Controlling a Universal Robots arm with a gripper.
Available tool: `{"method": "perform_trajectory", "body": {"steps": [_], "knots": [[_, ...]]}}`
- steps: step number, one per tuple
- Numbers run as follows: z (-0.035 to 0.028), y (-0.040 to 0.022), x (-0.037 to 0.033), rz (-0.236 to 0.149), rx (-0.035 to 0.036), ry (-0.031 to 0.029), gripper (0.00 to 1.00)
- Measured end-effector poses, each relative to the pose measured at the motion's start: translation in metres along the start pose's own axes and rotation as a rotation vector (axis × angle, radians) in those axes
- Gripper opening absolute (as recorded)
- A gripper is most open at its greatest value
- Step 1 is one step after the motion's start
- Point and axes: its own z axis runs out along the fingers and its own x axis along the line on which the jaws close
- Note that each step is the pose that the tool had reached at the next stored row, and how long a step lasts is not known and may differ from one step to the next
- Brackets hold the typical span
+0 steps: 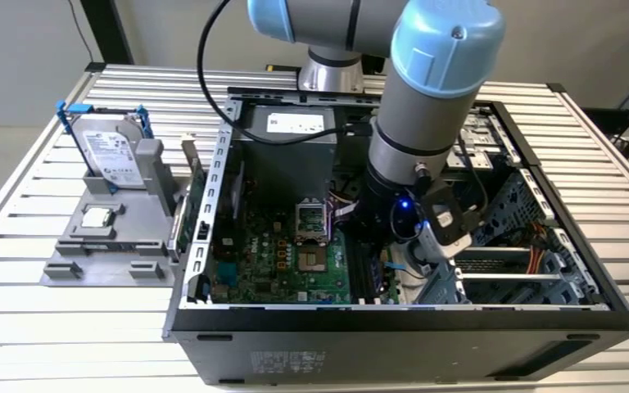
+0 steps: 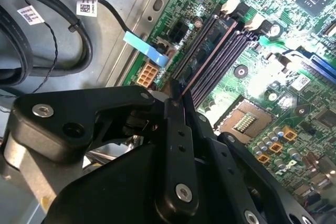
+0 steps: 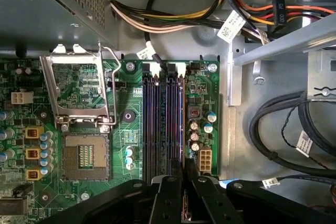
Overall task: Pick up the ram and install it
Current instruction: 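Insert the ram into the slot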
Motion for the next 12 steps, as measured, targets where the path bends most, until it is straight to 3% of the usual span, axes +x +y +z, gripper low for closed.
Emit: {"method": "perform_trajectory", "body": {"steps": [12], "knots": [[0.0014,-0.0001,0.0003,0.008,0.0003,-0.0001,0.00]]}}
